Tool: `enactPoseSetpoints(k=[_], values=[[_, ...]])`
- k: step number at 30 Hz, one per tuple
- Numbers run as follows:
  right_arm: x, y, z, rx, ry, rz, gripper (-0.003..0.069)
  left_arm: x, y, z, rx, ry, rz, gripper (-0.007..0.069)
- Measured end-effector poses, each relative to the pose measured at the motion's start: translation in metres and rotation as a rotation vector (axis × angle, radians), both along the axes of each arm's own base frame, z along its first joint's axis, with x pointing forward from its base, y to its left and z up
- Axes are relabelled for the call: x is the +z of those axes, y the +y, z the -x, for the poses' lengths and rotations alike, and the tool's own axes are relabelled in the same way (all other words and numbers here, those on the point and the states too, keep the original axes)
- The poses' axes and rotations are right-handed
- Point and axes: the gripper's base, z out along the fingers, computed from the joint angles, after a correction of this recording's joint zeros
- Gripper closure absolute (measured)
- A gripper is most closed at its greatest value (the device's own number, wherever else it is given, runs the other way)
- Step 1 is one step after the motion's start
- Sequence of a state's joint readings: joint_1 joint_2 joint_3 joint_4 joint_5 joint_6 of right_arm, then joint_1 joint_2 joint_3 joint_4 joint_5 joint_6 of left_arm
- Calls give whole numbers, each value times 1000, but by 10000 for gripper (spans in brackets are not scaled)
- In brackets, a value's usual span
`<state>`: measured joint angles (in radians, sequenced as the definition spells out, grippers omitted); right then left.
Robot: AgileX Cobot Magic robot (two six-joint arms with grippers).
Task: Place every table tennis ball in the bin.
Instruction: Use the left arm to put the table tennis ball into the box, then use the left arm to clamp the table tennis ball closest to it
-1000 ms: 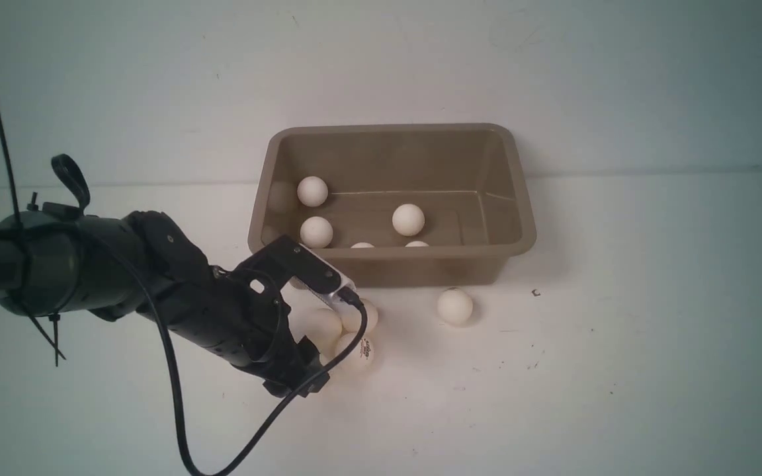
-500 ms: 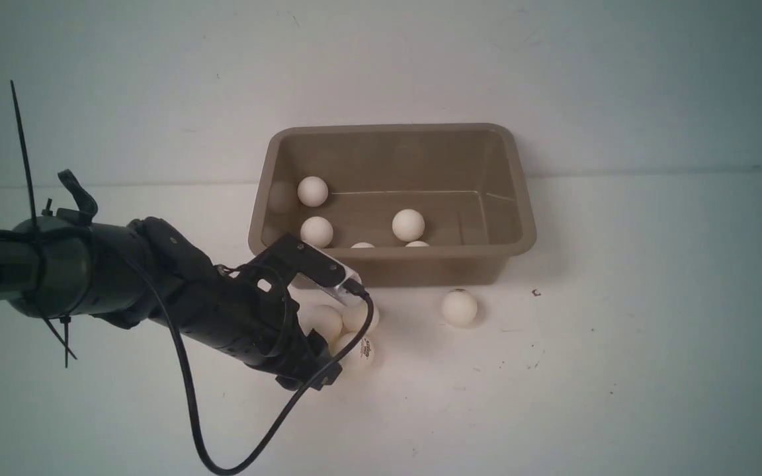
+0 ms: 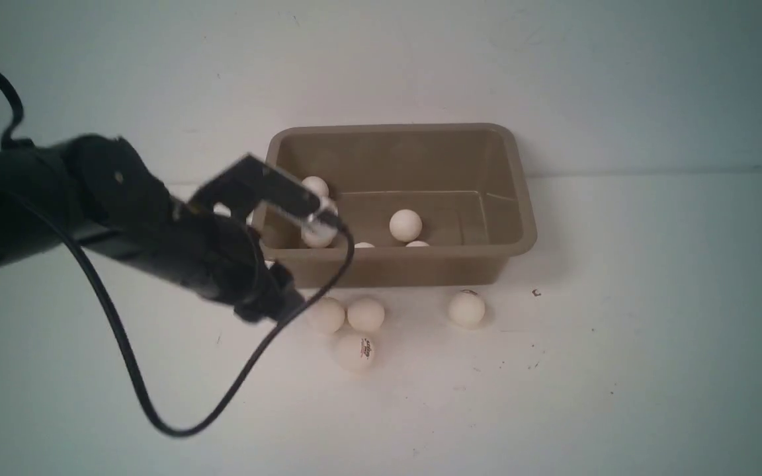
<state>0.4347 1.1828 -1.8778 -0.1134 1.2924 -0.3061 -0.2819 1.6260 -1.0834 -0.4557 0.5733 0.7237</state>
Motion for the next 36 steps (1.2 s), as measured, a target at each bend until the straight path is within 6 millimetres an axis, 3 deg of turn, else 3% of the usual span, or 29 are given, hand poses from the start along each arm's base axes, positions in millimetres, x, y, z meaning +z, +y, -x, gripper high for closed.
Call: enactPoseSetpoints(k=[5, 6, 7, 8, 11, 16, 19, 22, 23, 26, 30, 32, 36], values=[[0, 0, 0, -2, 0, 0, 197, 34, -6, -27, 23, -152, 38, 272], [0, 0, 0, -2, 0, 0, 197, 36, -8, -32, 24, -164, 41, 272], [0, 0, 0, -3, 1, -2, 197, 38, -13, -51, 26, -185, 47, 272], [0, 0, 0, -3, 1, -2, 197, 37, -13, -53, 25, -185, 47, 272], [0, 0, 0, 2, 2, -5, 197, 27, -23, -84, 12, -190, 42, 272], [0, 2, 1, 14, 7, -16, 197, 2, -34, -114, -97, -158, -16, 272], [0, 2, 1, 18, 9, -20, 197, -10, -40, -126, -166, -146, -35, 223], [0, 2, 1, 18, 10, -19, 197, -17, -43, -133, -178, -141, -28, 115], [0, 2, 1, 18, 9, -19, 197, -17, -44, -135, -181, -146, -27, 63], [0, 2, 1, 19, 9, -19, 197, 0, -45, -134, -194, -130, -11, 18], [0, 2, 1, 19, 9, -19, 197, 35, -43, -121, -179, -69, 17, 21], [0, 2, 1, 19, 9, -19, 197, 61, -37, -99, -167, 38, 8, 48], [0, 2, 1, 20, 10, -20, 197, 64, -31, -79, -138, 209, -30, 88]])
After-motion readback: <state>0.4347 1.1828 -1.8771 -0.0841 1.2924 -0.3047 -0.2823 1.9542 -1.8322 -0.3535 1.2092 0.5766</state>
